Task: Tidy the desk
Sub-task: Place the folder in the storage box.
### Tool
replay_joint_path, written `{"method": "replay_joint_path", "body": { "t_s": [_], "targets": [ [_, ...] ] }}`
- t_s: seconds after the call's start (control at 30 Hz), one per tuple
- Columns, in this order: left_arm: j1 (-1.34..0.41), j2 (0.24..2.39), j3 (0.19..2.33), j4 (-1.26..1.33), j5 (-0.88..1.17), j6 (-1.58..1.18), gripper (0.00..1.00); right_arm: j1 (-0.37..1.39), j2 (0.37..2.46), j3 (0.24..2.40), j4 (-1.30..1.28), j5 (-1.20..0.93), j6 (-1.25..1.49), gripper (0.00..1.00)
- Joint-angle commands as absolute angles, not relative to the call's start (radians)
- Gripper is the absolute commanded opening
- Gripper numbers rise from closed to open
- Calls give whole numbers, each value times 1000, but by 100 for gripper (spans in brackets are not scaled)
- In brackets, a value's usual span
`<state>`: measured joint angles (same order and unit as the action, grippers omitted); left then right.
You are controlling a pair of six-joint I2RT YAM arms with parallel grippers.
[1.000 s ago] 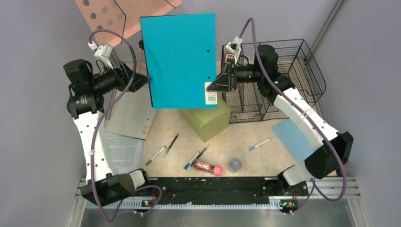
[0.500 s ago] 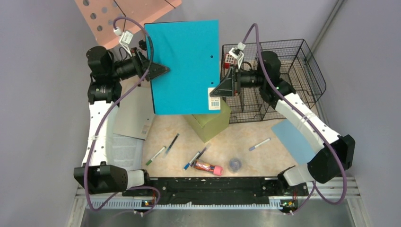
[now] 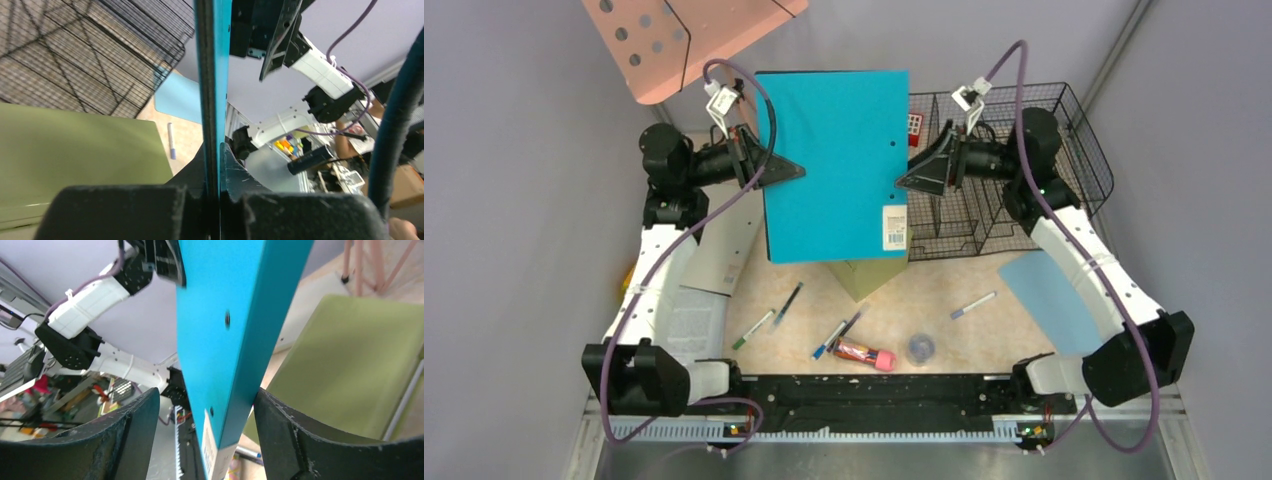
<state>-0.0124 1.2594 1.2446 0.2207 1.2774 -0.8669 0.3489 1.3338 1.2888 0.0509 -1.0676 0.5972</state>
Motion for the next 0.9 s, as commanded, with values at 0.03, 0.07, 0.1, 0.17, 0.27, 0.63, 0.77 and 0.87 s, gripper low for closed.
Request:
{"method": "replay_joint_path", "body": {
  "t_s": [0.03, 0.07, 0.1, 0.17, 0.27, 0.63, 0.77, 0.87],
  "targets": [
    [-80, 1209, 1203, 413, 1326, -958, 0, 319, 1279, 1331, 215, -1085, 647, 71],
    [-88, 1206, 1201, 413, 1327, -957, 0, 319, 1282, 1332, 215, -1088, 645, 72],
    [-96, 1205, 1199, 413, 1328, -956, 0, 318, 1286, 1330, 216, -1091, 643, 73],
    [-105, 1203, 1198, 409, 1326, -952, 0, 318, 1288, 1321, 230, -1095, 650, 73],
    [-110, 1207, 1201, 407, 1320, -952, 0, 318, 1291, 1291, 289, -1108, 688, 73],
    [-120, 1249, 1201, 444, 1301, -976, 0, 319, 1287, 1196, 468, -1140, 812, 54],
    [-124, 1256, 1195, 447, 1296, -977, 0, 318, 1290, 1179, 500, -1140, 831, 46],
    [-124, 1260, 1192, 448, 1293, -974, 0, 319, 1289, 1184, 516, -1140, 848, 29]
  ]
}}
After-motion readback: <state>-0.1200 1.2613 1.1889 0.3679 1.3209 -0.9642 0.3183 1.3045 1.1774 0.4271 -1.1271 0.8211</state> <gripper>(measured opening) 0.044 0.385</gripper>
